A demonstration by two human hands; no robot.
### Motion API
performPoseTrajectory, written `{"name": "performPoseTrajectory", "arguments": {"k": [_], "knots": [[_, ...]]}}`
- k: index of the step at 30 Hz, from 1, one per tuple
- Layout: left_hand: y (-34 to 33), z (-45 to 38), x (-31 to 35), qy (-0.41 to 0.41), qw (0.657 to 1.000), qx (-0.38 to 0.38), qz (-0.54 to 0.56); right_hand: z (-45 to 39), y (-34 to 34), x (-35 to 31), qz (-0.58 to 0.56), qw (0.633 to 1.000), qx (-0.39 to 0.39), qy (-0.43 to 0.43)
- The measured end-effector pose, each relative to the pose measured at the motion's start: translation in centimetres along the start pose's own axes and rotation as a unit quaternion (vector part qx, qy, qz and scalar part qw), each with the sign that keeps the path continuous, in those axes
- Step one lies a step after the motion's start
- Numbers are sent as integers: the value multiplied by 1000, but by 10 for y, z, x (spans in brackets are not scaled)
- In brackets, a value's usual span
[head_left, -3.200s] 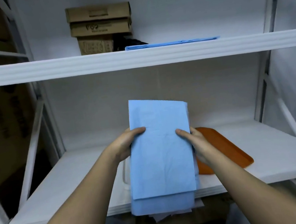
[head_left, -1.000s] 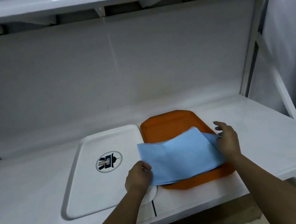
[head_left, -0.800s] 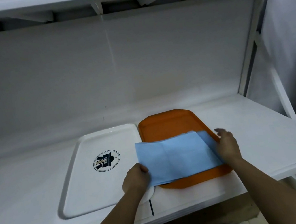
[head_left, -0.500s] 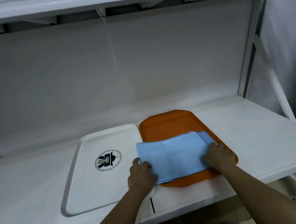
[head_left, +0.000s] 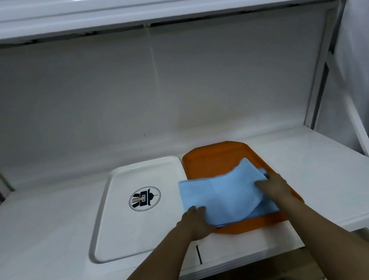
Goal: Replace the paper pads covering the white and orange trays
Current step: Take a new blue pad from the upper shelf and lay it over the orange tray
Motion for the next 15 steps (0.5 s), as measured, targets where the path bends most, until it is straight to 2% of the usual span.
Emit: {"name": "performPoseTrajectory", "arguments": {"k": [2, 4, 6, 8, 11, 13, 15], "knots": [[12, 6, 11, -15, 996, 29, 83, 11, 6, -28, -67, 996, 32, 43], [34, 18, 26, -37, 973, 84, 212, 24, 6, -62, -84, 991, 53, 91], [59, 34, 38, -50, 919, 122, 372, 41, -1, -100, -85, 982, 59, 161], [83, 52, 42, -55, 843, 141, 516, 61, -11, -134, -83, 970, 60, 220], [116, 72, 33, -56, 775, 154, 611, 95, -29, -176, -94, 955, 55, 276], [132, 79, 18, -45, 745, 157, 647, 121, -46, -200, -90, 946, 36, 310], [148, 92, -3, -33, 731, 172, 660, 148, -72, -220, -66, 934, -18, 351]]}}
Point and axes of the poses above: each hand's wrist, its own z-axis away from the middle knuckle, its own y-axis out of the back of the hand, x = y × z, the point moved 8 cm from there along -z, towards the middle knuckle, and after that the axes turned 4 degrees about -y, right-handed, at the moved point
